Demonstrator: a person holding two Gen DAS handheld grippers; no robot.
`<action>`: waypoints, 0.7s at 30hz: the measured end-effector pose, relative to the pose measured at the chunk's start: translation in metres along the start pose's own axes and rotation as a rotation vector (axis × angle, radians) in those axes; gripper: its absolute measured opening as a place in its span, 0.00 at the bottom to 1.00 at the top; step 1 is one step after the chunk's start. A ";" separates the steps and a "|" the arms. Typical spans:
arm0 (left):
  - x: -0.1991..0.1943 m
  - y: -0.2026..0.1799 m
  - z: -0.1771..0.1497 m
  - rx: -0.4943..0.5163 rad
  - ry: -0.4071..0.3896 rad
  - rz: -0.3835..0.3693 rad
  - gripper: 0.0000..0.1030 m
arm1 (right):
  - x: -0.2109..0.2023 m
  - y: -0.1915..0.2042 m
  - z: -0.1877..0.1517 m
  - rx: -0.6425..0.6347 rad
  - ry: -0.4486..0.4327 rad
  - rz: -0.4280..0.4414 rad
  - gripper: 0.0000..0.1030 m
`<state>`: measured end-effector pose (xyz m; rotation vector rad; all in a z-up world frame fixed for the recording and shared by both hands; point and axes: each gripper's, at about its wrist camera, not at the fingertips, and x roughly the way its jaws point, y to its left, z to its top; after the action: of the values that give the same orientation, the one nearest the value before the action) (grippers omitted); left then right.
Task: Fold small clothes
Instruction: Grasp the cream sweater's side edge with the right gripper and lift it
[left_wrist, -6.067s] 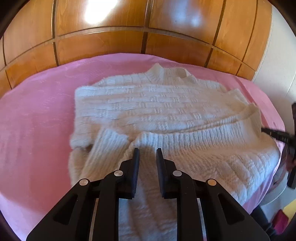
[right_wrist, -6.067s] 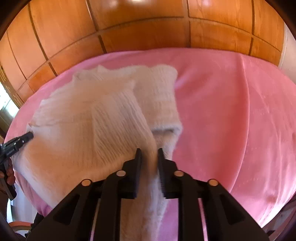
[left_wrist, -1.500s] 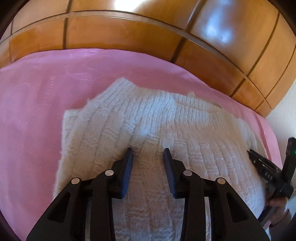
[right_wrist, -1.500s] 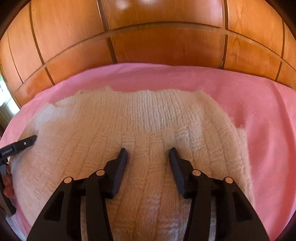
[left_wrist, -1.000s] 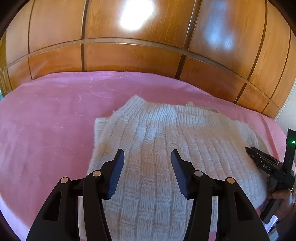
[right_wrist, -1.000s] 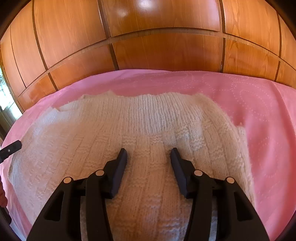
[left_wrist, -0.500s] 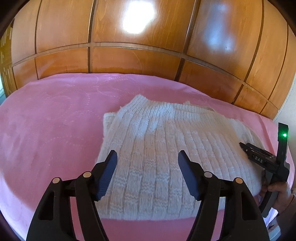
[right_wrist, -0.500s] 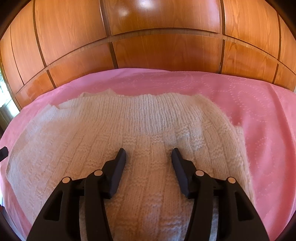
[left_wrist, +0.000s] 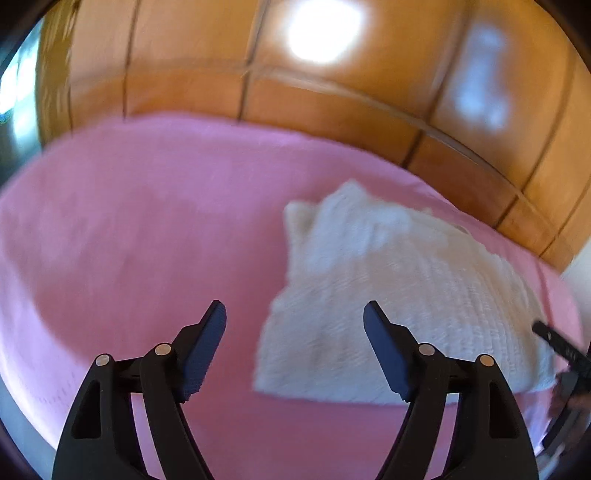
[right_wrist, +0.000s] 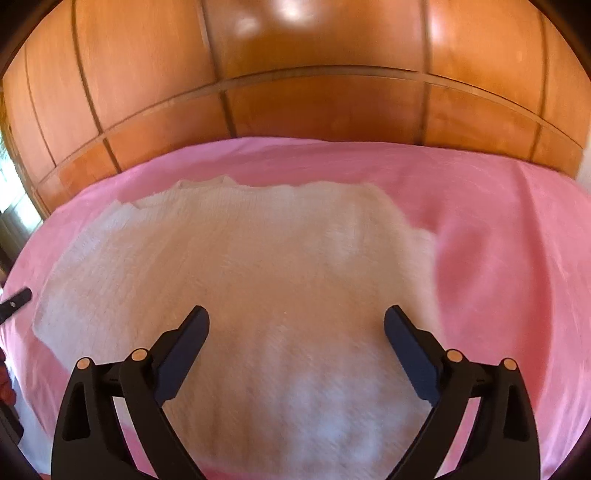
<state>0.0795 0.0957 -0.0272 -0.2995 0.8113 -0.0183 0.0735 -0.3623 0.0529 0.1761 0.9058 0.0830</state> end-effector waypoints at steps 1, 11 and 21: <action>0.001 0.010 -0.002 -0.028 0.011 -0.002 0.73 | -0.006 -0.008 -0.002 0.020 -0.006 0.000 0.93; -0.009 0.017 -0.014 -0.032 -0.022 0.066 0.57 | -0.028 -0.096 -0.013 0.306 -0.021 0.026 0.70; 0.001 -0.073 -0.019 0.194 0.043 -0.134 0.57 | 0.023 -0.091 0.003 0.287 0.061 0.129 0.62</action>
<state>0.0743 0.0205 -0.0204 -0.1694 0.8248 -0.2284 0.0898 -0.4490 0.0194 0.5014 0.9640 0.0779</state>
